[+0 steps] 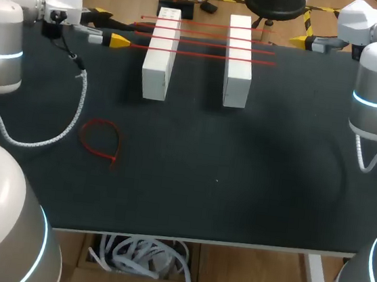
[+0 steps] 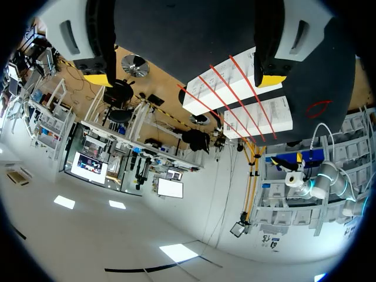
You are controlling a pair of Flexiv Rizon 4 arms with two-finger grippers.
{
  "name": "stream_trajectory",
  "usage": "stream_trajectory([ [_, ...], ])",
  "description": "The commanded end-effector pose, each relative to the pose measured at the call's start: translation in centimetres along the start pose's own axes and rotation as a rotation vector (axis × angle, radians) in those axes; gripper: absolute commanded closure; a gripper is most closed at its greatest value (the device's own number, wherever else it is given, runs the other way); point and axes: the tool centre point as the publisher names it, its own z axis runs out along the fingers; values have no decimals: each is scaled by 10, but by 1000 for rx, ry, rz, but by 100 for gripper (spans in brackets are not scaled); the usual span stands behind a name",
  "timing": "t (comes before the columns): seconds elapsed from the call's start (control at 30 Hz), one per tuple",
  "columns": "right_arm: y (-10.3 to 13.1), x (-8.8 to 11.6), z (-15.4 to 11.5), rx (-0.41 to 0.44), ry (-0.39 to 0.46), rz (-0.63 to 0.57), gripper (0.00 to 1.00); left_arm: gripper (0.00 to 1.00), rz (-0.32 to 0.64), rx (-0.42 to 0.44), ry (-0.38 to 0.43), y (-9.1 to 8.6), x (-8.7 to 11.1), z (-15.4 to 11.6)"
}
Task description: Grab the tape and strap the tape.
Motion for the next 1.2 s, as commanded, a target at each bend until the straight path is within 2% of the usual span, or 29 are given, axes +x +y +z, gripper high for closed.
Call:
stream_trajectory([
  [0.03,0,0,0,0,0,0,0,67,7,12,39,3,-5,3],
  [0.1,0,0,0,0,0,0,0,65,10,16,47,4,-6,4],
  [0.23,0,0,0,0,0,0,0,72,15,27,58,7,-7,6],
  [0.37,0,0,0,0,0,0,0,65,14,33,74,9,-9,6],
  [0.93,0,0,0,0,0,0,0,68,25,20,151,29,-12,22],
  [1.2,0,0,0,0,0,0,0,65,28,51,197,29,-13,30],
])
